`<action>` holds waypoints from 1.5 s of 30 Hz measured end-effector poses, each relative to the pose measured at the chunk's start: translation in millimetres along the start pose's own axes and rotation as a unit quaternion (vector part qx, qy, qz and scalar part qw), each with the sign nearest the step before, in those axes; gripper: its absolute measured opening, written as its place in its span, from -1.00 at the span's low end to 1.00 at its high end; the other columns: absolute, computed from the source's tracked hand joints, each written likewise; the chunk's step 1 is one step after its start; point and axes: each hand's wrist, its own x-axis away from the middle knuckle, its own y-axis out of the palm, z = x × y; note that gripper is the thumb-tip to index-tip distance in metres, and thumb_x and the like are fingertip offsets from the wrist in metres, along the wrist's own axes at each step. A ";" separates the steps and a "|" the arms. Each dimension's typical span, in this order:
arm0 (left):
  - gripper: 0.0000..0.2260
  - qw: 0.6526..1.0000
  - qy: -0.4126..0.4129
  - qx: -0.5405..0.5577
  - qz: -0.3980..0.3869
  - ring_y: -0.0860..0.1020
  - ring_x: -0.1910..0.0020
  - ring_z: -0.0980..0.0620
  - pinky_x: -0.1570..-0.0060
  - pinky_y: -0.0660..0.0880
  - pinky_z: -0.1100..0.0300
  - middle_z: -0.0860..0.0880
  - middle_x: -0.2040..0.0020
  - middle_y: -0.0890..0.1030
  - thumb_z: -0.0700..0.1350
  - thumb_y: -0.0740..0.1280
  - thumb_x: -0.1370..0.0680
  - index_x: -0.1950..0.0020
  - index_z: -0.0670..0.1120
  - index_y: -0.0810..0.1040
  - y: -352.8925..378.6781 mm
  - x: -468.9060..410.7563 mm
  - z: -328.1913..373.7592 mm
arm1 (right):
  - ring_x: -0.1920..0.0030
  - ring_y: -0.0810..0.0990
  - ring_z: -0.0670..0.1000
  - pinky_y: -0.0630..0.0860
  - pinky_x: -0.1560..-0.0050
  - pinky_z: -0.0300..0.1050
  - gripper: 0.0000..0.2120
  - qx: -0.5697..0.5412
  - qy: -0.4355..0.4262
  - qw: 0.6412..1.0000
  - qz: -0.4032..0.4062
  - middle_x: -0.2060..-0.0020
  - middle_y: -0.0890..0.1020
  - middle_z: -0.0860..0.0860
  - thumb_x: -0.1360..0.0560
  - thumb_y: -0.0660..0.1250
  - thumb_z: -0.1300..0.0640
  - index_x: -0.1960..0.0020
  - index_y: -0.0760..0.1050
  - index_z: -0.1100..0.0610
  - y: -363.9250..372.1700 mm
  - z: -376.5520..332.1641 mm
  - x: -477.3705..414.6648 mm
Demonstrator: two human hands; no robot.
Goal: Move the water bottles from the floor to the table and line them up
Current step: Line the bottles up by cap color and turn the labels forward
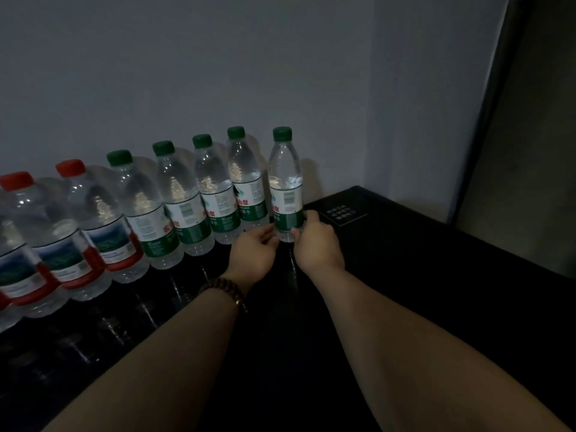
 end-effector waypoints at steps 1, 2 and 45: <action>-0.59 1.000 -0.006 0.006 -0.010 0.49 -0.35 0.11 -0.39 0.34 0.24 -0.01 -0.40 0.55 -0.20 0.33 -0.63 -0.49 -0.10 0.46 -0.5 -4.2 -1.0 | 0.00 0.62 0.15 0.60 0.04 0.03 -0.75 0.008 -0.003 1.000 0.001 -0.04 0.63 0.13 -0.63 0.27 0.06 -0.28 0.45 0.10 2.8 0.1 -5.3; -0.58 1.000 -0.012 0.012 -0.017 0.48 -0.37 0.10 -0.43 0.32 0.22 0.00 -0.41 0.54 -0.22 0.32 -0.63 -0.51 -0.10 0.45 -1.4 -7.3 -1.7 | 0.00 0.62 0.15 0.59 0.03 0.01 -0.76 0.013 -0.007 1.000 0.000 -0.04 0.64 0.14 -0.64 0.26 0.06 -0.27 0.48 0.10 5.0 -0.1 -10.2; -0.80 0.938 -0.081 -0.082 0.326 0.57 0.00 -0.08 -0.14 0.48 0.11 -0.14 -0.01 0.59 -0.37 0.33 -0.43 0.03 -0.15 0.60 -223.1 213.2 -79.8 | -0.14 0.58 0.14 0.55 -0.03 -0.05 -0.53 0.069 -0.233 0.964 -0.108 -0.16 0.62 0.14 -0.67 0.17 0.00 -0.54 0.34 0.10 80.8 -144.1 171.2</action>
